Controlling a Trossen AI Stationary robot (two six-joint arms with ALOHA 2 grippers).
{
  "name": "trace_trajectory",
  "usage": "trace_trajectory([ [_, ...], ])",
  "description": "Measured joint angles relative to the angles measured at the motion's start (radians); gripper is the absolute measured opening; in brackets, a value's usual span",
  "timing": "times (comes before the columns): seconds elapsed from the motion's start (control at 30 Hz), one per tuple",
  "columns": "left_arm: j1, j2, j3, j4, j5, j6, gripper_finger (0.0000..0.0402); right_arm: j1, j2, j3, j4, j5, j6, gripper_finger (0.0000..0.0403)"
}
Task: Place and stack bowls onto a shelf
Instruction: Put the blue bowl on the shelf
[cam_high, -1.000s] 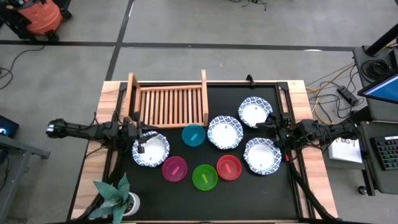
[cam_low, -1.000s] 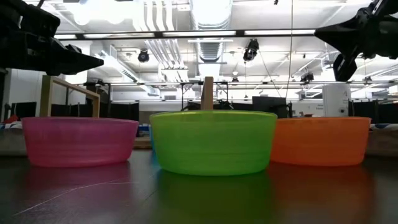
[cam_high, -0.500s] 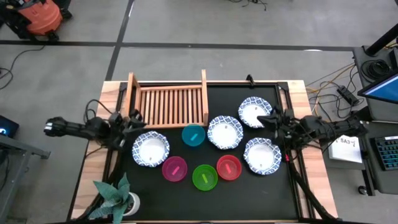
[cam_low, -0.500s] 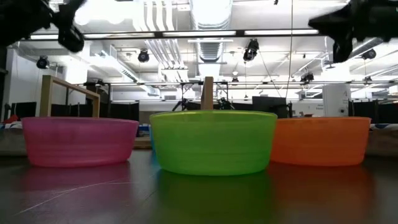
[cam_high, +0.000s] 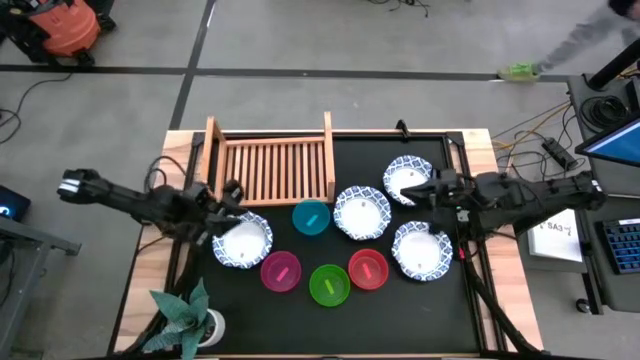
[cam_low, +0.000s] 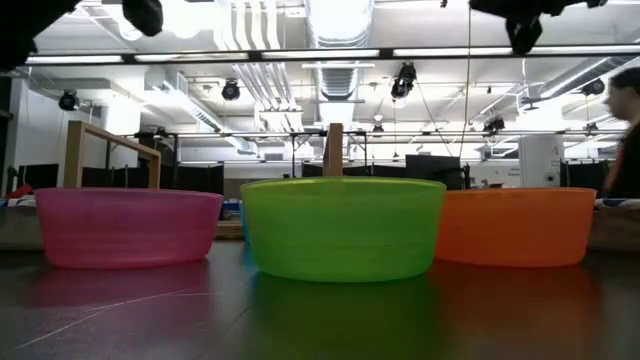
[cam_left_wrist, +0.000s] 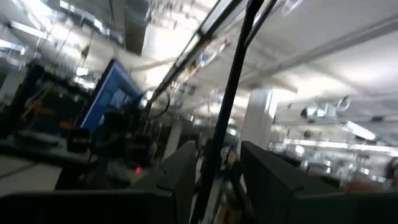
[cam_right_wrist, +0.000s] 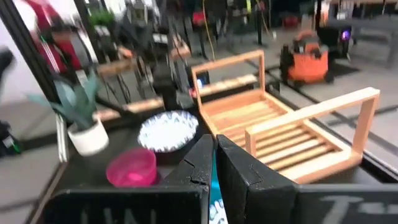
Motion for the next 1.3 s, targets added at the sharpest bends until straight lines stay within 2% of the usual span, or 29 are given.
trace_trajectory([
  [0.17,0.000,0.082,0.164,-0.355,-0.008,0.049,0.0111,0.000,0.125,0.060,-0.007,0.001,-0.022,0.0011],
  [0.33,0.000,0.141,0.326,-0.730,-0.152,0.078,0.0111,0.000,0.263,0.145,-0.008,0.000,-0.059,0.0011],
  [0.47,0.000,0.166,0.392,-0.879,-0.213,0.123,0.0111,0.000,0.386,0.243,-0.018,0.000,-0.105,0.0011],
  [0.7,-0.001,0.139,0.374,-0.900,-0.217,0.152,0.0111,0.000,0.617,0.527,-0.228,0.000,-0.203,0.0011],
  [0.9,0.000,0.105,0.327,-0.907,-0.286,0.120,0.0111,0.000,0.819,0.773,-0.371,0.000,-0.310,0.0011],
  [1.13,-0.001,0.090,0.323,-0.916,-0.289,0.099,0.0111,0.000,1.032,0.990,-0.547,-0.001,-0.394,0.0011],
  [1.3,-0.001,0.097,0.318,-0.930,-0.289,0.099,0.0111,-0.001,1.156,1.096,-0.672,-0.034,-0.420,0.0011],
])
